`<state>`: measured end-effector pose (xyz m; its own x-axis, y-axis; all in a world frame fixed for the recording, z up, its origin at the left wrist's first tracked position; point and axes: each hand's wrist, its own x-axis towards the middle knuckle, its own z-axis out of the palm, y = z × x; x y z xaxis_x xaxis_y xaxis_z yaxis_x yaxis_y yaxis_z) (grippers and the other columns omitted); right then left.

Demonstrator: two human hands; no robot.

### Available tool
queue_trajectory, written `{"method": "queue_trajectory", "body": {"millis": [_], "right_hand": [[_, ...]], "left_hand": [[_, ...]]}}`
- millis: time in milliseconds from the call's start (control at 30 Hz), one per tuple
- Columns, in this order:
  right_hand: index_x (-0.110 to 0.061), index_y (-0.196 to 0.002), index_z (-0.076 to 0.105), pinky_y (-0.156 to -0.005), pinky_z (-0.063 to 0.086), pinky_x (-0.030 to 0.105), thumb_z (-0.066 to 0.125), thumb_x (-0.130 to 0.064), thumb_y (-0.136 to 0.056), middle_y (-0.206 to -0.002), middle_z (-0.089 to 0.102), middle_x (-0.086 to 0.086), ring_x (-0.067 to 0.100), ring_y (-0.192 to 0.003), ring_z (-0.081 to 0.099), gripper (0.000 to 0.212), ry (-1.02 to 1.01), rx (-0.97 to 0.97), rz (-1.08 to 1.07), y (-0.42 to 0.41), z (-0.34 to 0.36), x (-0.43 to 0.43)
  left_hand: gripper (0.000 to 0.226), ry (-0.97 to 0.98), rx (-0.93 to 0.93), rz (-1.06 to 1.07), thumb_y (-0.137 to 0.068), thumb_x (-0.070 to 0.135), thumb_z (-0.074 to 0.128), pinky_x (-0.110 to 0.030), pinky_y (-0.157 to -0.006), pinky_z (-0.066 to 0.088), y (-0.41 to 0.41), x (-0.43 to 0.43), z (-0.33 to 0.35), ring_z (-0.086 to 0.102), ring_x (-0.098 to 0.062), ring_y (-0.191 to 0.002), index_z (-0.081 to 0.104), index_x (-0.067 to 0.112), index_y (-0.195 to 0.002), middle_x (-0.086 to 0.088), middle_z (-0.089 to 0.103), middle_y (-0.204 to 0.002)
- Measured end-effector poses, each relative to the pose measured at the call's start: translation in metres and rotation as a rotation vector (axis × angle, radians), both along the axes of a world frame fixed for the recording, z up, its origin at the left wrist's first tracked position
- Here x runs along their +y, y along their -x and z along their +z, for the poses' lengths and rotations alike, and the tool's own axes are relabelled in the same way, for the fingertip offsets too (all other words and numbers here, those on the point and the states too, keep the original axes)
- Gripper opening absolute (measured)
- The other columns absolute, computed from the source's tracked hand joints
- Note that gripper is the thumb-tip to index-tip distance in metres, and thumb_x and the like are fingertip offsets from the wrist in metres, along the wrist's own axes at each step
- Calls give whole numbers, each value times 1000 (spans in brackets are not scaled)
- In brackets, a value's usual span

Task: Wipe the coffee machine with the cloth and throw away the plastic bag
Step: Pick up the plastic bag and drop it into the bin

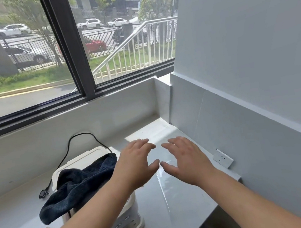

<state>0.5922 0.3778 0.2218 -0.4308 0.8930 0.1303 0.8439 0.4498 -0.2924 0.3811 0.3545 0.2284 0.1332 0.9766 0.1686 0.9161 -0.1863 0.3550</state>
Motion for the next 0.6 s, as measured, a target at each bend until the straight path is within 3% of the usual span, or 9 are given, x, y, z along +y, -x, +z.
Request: {"method": "queue_trajectory", "body": {"millis": [600], "right_hand": [[-31, -150, 47, -122, 27, 43, 44, -68, -92, -156, 46, 0, 27, -151, 30, 69, 106, -50, -24, -74, -77, 38]], "left_hand": [[54, 140, 35, -14, -91, 56, 58, -33, -121, 27, -80, 45, -77, 35, -16, -149, 58, 36, -141, 10, 49, -157]]}}
